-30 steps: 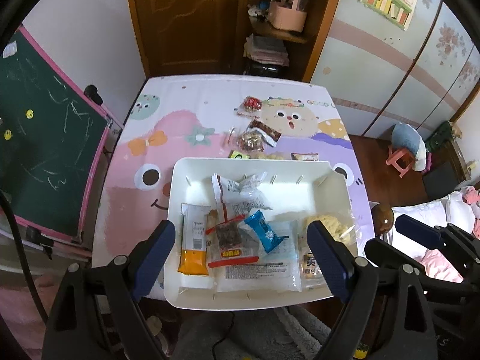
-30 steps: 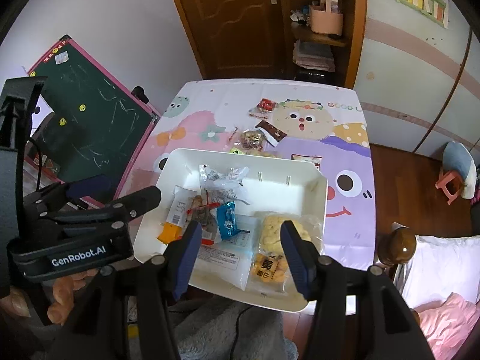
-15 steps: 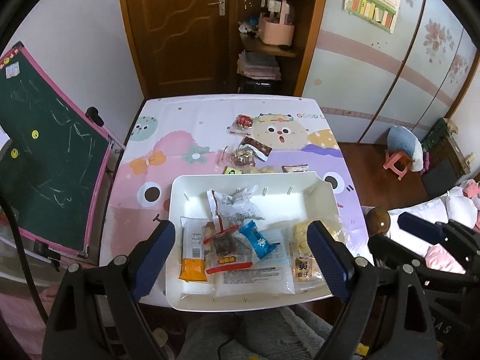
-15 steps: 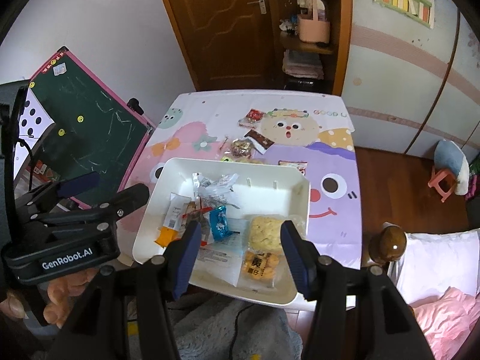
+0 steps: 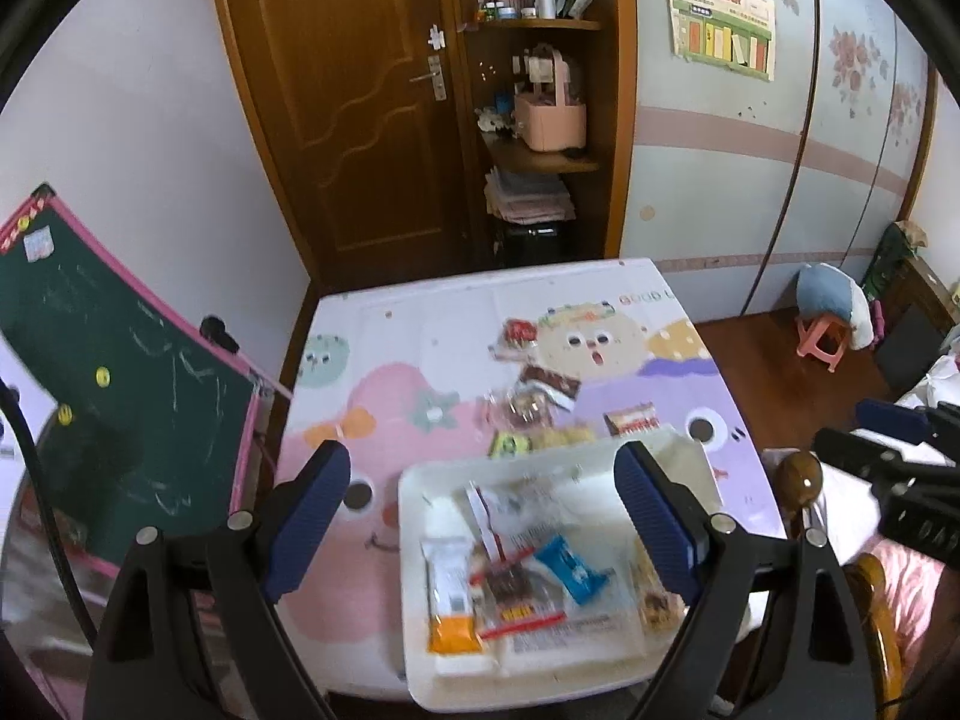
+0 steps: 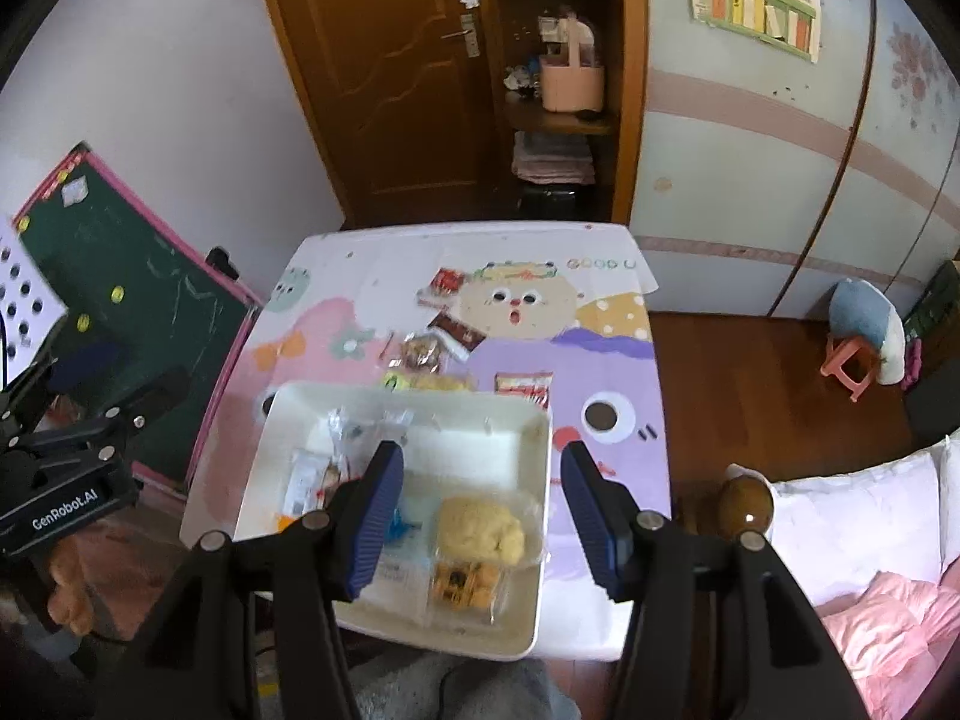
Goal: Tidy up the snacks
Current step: 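Move both open grippers from the tray toward the remaining snacks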
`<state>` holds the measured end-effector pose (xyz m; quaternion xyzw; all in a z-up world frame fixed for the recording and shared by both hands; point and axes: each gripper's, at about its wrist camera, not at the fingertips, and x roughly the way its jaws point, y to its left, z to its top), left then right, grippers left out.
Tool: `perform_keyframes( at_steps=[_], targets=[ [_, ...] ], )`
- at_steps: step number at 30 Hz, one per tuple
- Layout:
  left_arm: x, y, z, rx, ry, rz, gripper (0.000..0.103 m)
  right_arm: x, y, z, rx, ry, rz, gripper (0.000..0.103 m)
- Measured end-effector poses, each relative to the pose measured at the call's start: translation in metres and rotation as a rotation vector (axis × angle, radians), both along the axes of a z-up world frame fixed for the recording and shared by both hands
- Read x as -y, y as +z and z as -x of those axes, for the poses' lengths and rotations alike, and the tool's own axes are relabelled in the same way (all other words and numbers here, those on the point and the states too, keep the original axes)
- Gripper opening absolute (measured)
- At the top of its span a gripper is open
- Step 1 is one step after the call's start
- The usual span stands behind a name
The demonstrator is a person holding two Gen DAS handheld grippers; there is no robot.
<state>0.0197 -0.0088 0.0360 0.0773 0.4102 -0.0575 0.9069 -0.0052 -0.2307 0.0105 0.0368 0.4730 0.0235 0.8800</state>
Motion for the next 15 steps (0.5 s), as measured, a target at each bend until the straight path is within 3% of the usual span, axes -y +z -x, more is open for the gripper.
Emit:
perform_keyframes(
  at_steps=[10,15],
  targets=[
    [-0.006,0.022,-0.110,0.045,-0.059,-0.031,0.092,0.025,0.001,-0.093,-0.069,-0.046,-0.006,0.055],
    [0.006,0.004,-0.183,0.021,-0.106,-0.057,0.094,0.040,-0.020,-0.147,-0.133,-0.082,-0.012,0.055]
  ],
)
